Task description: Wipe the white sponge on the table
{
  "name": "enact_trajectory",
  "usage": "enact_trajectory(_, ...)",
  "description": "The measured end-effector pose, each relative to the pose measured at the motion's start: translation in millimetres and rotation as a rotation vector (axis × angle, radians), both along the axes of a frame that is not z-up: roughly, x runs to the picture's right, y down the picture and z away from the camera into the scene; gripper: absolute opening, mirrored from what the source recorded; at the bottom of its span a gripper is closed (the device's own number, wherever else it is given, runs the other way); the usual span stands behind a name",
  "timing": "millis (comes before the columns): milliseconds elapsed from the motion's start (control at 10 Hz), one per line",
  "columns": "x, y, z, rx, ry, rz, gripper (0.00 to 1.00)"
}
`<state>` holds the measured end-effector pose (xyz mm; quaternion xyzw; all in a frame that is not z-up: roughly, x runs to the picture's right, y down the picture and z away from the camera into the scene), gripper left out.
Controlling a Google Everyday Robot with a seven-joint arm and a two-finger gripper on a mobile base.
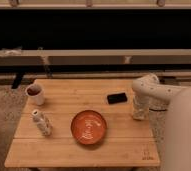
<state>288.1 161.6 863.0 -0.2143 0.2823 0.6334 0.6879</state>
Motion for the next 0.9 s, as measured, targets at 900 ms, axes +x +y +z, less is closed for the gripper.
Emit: enact_trajectory(900, -86.2, 52.9, -76.2, -0.092, -0.229, -0.111, 0.0)
